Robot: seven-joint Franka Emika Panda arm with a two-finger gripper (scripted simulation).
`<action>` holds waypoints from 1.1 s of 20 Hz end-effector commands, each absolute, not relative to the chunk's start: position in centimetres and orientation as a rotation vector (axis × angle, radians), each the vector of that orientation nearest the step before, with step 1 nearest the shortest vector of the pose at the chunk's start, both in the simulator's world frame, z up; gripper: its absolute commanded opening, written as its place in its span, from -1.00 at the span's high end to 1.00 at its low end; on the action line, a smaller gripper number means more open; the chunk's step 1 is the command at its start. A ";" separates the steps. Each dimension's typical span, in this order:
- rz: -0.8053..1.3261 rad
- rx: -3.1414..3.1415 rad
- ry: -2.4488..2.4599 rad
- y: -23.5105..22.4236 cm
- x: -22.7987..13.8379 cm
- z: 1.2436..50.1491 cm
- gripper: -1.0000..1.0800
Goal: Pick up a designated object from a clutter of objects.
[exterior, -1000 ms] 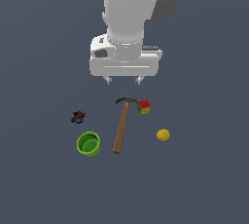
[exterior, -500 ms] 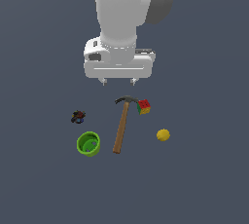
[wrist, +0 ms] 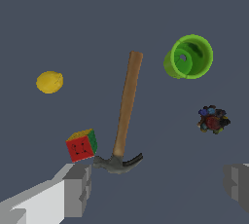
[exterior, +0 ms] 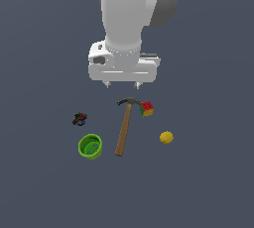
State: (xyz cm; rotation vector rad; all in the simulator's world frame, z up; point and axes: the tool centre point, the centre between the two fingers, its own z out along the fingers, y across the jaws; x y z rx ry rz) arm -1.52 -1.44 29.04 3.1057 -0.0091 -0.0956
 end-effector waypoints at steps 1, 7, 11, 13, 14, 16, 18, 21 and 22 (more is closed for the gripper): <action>-0.093 3.104 -0.051 -1.1 -1.5 28.5 -0.92; -0.082 3.096 -0.198 -0.2 -1.7 26.8 -0.92; -0.073 3.085 -0.325 0.7 -1.8 25.3 -0.92; -0.068 3.077 -0.390 1.1 -1.9 24.5 -0.92; -0.066 3.072 -0.422 1.3 -2.0 24.2 -0.92; -0.062 3.063 -0.487 1.8 -2.2 23.4 -0.92; -0.057 3.052 -0.552 2.2 -2.3 22.7 -0.92; -0.050 3.034 -0.648 2.8 -2.6 21.6 -0.92; -0.048 3.027 -0.680 3.0 -2.7 21.2 -0.92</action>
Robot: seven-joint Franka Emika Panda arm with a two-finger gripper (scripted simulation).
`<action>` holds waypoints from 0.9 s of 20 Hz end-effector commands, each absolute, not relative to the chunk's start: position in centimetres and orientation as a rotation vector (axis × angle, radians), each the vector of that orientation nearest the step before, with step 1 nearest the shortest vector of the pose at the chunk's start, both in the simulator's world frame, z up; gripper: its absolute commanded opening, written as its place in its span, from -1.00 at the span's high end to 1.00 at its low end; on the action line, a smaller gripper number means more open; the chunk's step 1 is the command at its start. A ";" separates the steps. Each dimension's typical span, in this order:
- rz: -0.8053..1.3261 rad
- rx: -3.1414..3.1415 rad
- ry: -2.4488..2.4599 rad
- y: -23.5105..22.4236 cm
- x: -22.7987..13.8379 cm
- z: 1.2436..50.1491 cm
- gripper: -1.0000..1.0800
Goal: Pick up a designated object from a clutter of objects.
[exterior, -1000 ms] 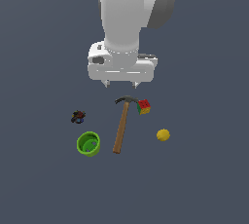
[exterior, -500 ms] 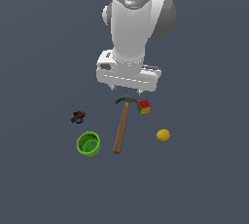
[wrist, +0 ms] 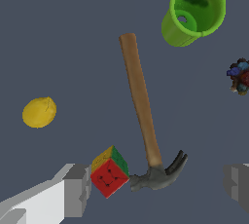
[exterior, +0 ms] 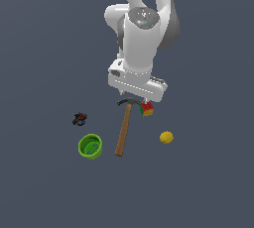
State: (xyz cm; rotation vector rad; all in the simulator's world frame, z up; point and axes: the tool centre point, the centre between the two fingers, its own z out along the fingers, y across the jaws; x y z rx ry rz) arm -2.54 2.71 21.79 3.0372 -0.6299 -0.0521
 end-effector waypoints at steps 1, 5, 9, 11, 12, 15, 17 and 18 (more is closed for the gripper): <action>-0.046 3.020 -0.712 3.2 -2.8 20.9 -0.92; -0.038 2.989 -0.840 4.1 -3.3 19.5 -0.92; -0.030 2.953 -0.966 4.9 -3.8 18.1 -0.92; -0.027 2.933 -1.029 5.3 -4.1 17.4 -0.92; -0.025 2.922 -1.061 5.5 -4.2 17.0 -0.92; -0.020 2.889 -1.154 6.1 -4.7 16.0 -0.92; -0.017 2.866 -1.216 6.5 -5.0 15.4 -0.92; -0.016 2.854 -1.246 6.7 -5.2 15.1 -0.92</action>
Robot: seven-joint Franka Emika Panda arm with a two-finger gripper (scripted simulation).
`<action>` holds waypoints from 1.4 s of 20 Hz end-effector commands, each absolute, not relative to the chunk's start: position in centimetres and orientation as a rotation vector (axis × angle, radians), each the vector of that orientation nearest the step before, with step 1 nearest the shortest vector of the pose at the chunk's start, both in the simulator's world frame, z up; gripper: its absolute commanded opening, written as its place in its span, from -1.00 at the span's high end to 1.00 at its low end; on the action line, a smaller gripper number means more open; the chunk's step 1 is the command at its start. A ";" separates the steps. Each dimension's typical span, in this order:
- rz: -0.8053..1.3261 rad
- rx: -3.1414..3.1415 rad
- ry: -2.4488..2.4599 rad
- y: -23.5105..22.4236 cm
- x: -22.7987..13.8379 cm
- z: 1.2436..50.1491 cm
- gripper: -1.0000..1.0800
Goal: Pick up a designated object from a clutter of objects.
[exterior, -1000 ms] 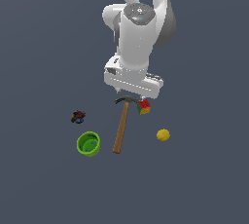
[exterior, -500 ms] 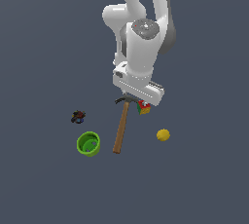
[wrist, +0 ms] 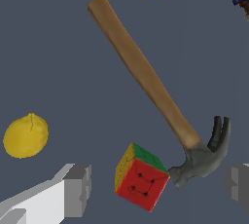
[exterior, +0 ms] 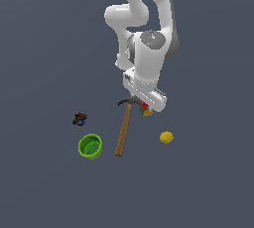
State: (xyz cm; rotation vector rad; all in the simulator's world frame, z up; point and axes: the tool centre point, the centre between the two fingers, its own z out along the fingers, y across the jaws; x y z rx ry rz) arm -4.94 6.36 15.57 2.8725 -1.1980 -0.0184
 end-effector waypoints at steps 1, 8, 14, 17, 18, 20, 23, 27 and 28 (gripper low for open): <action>-0.014 2.841 -1.277 6.8 -5.4 14.7 -0.92; -0.006 2.745 -1.488 8.1 -6.7 12.6 -0.92; -0.002 2.650 -1.664 9.2 -8.0 10.8 -0.92; -0.001 2.605 -1.741 9.6 -8.6 10.1 -0.92; -0.001 2.591 -1.763 9.7 -8.8 9.9 -0.92; 0.000 2.566 -1.803 9.9 -9.1 9.5 -0.92; 0.000 2.533 -1.852 10.2 -9.6 9.0 -0.92; 0.000 2.502 -1.897 10.5 -10.0 8.6 -0.92; 0.000 2.497 -1.905 10.5 -10.0 8.5 -0.92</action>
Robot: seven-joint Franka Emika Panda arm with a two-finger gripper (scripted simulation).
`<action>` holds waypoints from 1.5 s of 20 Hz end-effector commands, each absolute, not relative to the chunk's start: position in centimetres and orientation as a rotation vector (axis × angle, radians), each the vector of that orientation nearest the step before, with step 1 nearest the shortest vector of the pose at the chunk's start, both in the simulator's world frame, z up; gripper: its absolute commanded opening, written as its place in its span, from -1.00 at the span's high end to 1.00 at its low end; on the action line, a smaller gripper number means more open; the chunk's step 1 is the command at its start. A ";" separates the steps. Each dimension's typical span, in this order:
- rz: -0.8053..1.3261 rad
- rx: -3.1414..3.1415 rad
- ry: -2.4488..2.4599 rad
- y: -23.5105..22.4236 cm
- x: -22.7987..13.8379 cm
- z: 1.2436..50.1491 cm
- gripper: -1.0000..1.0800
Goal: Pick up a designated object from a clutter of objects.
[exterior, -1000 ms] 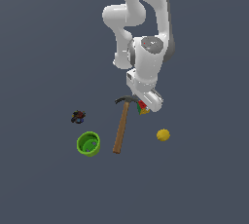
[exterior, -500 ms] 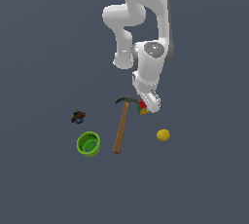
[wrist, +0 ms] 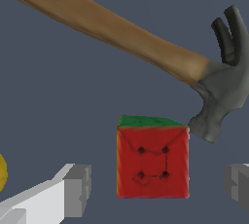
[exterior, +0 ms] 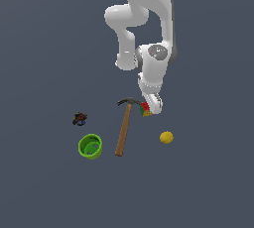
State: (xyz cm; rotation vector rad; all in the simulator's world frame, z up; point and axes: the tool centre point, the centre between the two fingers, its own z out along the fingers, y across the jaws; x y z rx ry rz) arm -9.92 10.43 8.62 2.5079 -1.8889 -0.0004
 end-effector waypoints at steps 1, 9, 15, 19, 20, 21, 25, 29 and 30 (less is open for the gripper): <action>0.000 2.493 -1.911 10.5 -10.1 8.4 -0.92; 0.000 2.488 -1.918 10.6 -10.2 8.1 -0.92; 0.000 2.487 -1.919 10.6 -10.3 6.3 -0.92; 0.000 2.486 -1.921 10.6 -10.3 4.6 -0.92; 0.000 2.485 -1.922 10.6 -10.3 4.2 -0.92; 0.000 2.485 -1.922 10.6 -10.3 4.0 -0.92; 0.000 2.485 -1.922 10.6 -10.3 3.4 -0.92; 0.000 2.485 -1.922 10.6 -10.3 3.4 1.00; 0.000 2.485 -1.922 10.6 -10.3 3.4 1.00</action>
